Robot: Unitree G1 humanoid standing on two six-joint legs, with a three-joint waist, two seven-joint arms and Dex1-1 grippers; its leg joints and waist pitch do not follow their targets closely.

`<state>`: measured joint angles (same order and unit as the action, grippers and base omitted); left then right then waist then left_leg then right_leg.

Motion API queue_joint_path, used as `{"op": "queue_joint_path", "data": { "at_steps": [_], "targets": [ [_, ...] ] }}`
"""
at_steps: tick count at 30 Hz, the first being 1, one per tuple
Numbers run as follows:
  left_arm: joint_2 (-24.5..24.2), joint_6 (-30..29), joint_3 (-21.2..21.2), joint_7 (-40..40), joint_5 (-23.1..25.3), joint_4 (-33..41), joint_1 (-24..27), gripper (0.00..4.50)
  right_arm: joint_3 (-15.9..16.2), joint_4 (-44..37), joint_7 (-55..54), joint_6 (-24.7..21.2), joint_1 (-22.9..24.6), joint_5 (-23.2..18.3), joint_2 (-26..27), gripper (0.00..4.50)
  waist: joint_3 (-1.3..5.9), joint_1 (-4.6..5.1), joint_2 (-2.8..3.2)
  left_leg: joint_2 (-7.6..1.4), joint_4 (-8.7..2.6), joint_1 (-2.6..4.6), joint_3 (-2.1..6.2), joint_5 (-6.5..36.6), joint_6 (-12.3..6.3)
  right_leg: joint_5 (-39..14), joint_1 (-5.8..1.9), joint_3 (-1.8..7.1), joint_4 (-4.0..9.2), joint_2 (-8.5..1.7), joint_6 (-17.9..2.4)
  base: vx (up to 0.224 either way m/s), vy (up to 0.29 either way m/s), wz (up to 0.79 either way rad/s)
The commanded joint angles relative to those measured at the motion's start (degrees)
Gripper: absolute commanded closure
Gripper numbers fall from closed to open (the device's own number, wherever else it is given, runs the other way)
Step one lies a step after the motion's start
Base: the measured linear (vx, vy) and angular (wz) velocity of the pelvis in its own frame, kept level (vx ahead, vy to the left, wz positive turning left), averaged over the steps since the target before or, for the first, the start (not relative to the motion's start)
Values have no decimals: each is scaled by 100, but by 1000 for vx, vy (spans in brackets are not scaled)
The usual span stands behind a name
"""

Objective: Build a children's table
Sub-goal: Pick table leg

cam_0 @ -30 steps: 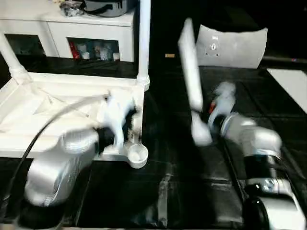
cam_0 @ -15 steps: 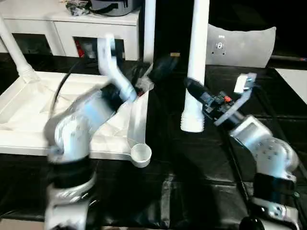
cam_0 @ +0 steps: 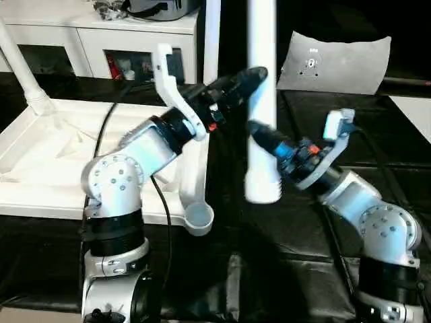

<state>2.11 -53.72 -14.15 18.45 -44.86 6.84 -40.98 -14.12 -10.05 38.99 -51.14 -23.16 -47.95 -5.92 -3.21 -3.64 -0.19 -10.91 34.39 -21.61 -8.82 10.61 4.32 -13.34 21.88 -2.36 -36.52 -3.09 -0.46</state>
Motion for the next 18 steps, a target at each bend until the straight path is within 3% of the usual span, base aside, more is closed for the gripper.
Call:
{"op": "queue_joint_path", "data": {
  "at_steps": [1,2,5,6,10,13,18],
  "targets": [
    [50,-106,124,25,-47,-69,-60,0,295,-251,-3,16,53,177,-123,265,382,-37,-4,-136,-354,43,3,245,-23,111,-328,234,461,-369,-1037,0,0,0],
    [36,-138,170,45,-26,-63,-33,0,473,-322,81,76,102,299,-191,265,383,-38,-30,-137,-360,39,2,251,-27,110,-339,233,453,-375,-1054,0,0,0],
    [-42,-122,308,155,-78,18,67,0,863,-327,174,371,180,668,-318,265,376,-43,-2,-141,-358,40,3,301,-9,23,-328,236,466,-389,-1043,0,0,0],
    [-73,-76,344,222,-91,71,106,30,952,-261,138,526,180,840,-331,265,379,-36,-11,-144,-362,32,5,280,12,43,-326,233,464,-384,-1032,0,0,0],
    [-357,280,711,658,189,308,290,43,1067,-92,-98,859,148,1183,-280,265,379,-4,3,-155,-368,34,3,320,-6,126,-315,239,451,-382,-1064,0,0,0],
    [-703,699,1189,944,720,436,481,80,1221,49,-303,1229,149,1523,-282,265,379,-2,32,-174,-378,47,19,346,9,90,-297,230,455,-386,-998,0,0,0],
    [-821,1071,1406,1053,983,523,576,123,1315,181,-316,1497,176,1718,-274,265,384,-2,23,-166,-380,50,3,380,52,236,-309,236,427,-378,-1050,0,0,0]
  ]
}}
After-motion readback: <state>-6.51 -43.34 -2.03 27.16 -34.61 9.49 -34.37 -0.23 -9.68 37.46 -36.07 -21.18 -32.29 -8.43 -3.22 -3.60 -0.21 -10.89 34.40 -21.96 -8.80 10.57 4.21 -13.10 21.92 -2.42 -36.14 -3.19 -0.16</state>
